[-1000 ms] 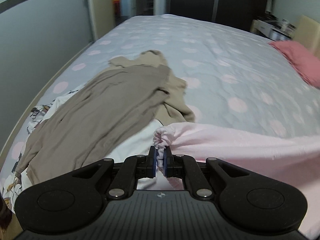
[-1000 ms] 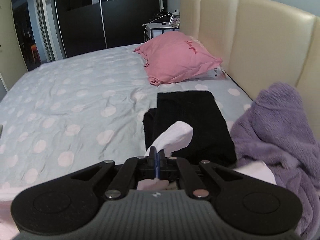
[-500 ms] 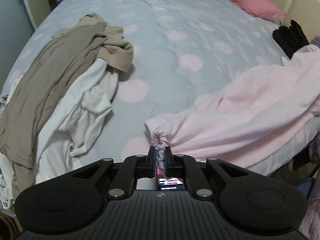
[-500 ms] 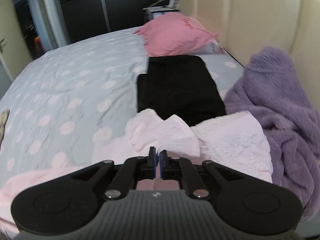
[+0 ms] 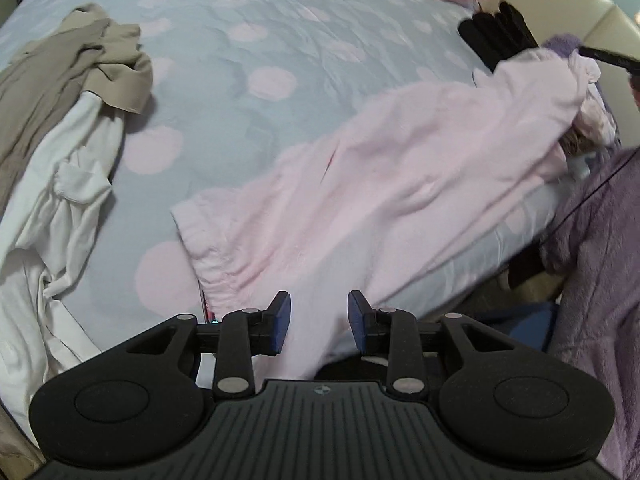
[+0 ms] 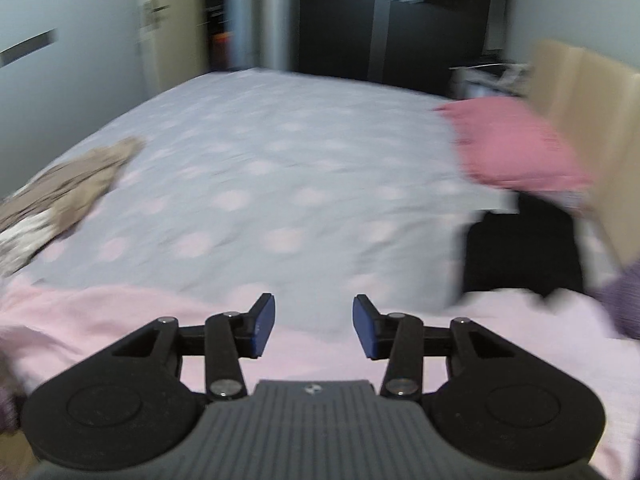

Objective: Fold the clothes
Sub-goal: 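Open both grippers and release the pink garment onto the bed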

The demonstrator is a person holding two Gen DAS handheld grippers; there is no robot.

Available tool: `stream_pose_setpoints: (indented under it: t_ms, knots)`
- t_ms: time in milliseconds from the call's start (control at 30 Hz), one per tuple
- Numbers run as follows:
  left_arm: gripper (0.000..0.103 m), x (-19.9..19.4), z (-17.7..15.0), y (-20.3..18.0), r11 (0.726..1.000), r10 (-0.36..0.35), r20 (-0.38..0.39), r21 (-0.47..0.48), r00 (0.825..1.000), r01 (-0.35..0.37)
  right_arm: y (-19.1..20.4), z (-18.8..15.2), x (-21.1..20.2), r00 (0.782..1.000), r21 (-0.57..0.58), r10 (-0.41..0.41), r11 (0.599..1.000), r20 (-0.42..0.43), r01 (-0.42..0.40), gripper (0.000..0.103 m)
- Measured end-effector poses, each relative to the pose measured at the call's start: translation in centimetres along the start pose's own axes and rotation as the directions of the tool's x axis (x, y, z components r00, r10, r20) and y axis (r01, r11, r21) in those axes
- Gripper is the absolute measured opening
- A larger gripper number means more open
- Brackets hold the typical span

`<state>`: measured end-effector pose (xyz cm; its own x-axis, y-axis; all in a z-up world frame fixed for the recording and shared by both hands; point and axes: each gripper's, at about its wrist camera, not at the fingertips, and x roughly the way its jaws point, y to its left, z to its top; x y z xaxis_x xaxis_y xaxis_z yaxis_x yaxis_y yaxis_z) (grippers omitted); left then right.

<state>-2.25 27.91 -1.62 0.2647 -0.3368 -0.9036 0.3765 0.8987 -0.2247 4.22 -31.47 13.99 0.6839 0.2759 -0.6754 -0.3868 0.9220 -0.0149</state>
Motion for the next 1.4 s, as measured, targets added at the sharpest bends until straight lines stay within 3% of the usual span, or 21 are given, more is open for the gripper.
stream_pose_setpoints:
  t_ms: [100, 233, 300, 467, 567, 667, 733, 800, 867, 933, 1000, 1067, 1200, 1300, 1400]
  knots:
    - [0.029, -0.2, -0.3, -0.4, 0.999, 0.041, -0.009, 0.001, 0.999, -0.041, 5.0, -1.0, 3.5, 0.990, -0.079, 0.128, 0.988, -0.058, -0.133, 0.047]
    - [0.042, 0.3, -0.1, -2.1, 0.989, 0.121, -0.012, 0.092, 0.993, -0.119, 11.2, -3.3, 7.7, 0.953, -0.181, 0.255, 0.942, -0.161, -0.282, 0.047]
    - [0.042, 0.9, 0.2, -2.3, 0.977, 0.183, -0.005, 0.109, 0.983, -0.181, 13.7, -4.2, 9.6, 0.932, -0.210, 0.297, 0.917, -0.206, -0.338, 0.047]
    - [0.042, 2.5, 1.9, 1.0, 0.962, 0.266, 0.004, -0.060, 0.964, -0.265, 17.3, -5.0, 13.8, 0.902, -0.227, 0.338, 0.888, -0.267, -0.400, 0.047]
    - [0.042, 3.5, 3.0, 3.1, 0.956, 0.251, -0.007, -0.158, 0.968, -0.249, 18.1, -5.2, 14.7, 0.905, -0.273, 0.332, 0.874, -0.266, -0.401, 0.047]
    - [0.042, 5.4, 3.8, 4.5, 0.951, 0.211, -0.054, -0.220, 0.976, -0.218, 18.4, -5.2, 15.2, 0.887, -0.266, 0.372, 0.857, -0.273, -0.441, 0.047]
    - [0.042, 6.5, 3.9, 4.9, 0.952, 0.193, -0.085, -0.224, 0.978, -0.207, 19.0, -5.6, 15.5, 0.861, -0.261, 0.418, 0.831, -0.288, -0.491, 0.048]
    - [0.038, 7.3, 4.0, 5.0, 0.959, 0.170, -0.101, -0.213, 0.980, -0.188, 20.4, -6.5, 15.5, 0.822, -0.293, 0.468, 0.777, -0.324, -0.558, 0.049]
    - [0.017, 7.4, 4.2, 4.7, 0.969, 0.137, -0.095, -0.193, 0.986, -0.153, 21.7, -7.5, 15.4, 0.787, -0.332, 0.500, 0.720, -0.361, -0.609, 0.050]
    - [0.009, 7.0, 4.5, 4.5, 0.975, 0.122, -0.077, -0.177, 0.989, -0.134, 23.0, -8.6, 15.4, 0.772, -0.381, 0.499, 0.675, -0.394, -0.631, 0.050]
    - [0.007, 6.1, 4.8, 4.5, 0.974, 0.123, -0.038, -0.188, 0.992, -0.128, 24.0, -9.5, 15.6, 0.771, -0.420, 0.480, 0.651, -0.418, -0.633, 0.050]
    - [0.005, 4.7, 5.1, 4.9, 0.965, 0.139, 0.020, -0.227, 0.990, -0.131, 24.3, -9.9, 16.0, 0.786, -0.447, 0.450, 0.651, -0.424, -0.614, 0.050]
    - [0.005, 2.3, 5.4, 6.8, 0.928, 0.188, 0.128, -0.349, 0.974, -0.133, 23.0, -9.3, 16.8, 0.814, -0.410, 0.410, 0.714, -0.412, -0.567, 0.050]
    - [0.005, 2.0, 5.9, 8.1, 0.897, 0.243, 0.150, -0.411, 0.958, -0.163, 22.3, -8.5, 17.9, 0.849, -0.382, 0.361, 0.776, -0.385, -0.503, 0.050]
    - [0.005, 2.4, 7.3, 8.4, 0.887, 0.295, 0.144, -0.410, 0.945, -0.214, 21.4, -7.7, 18.5, 0.875, -0.356, 0.327, 0.818, -0.357, -0.451, 0.050]
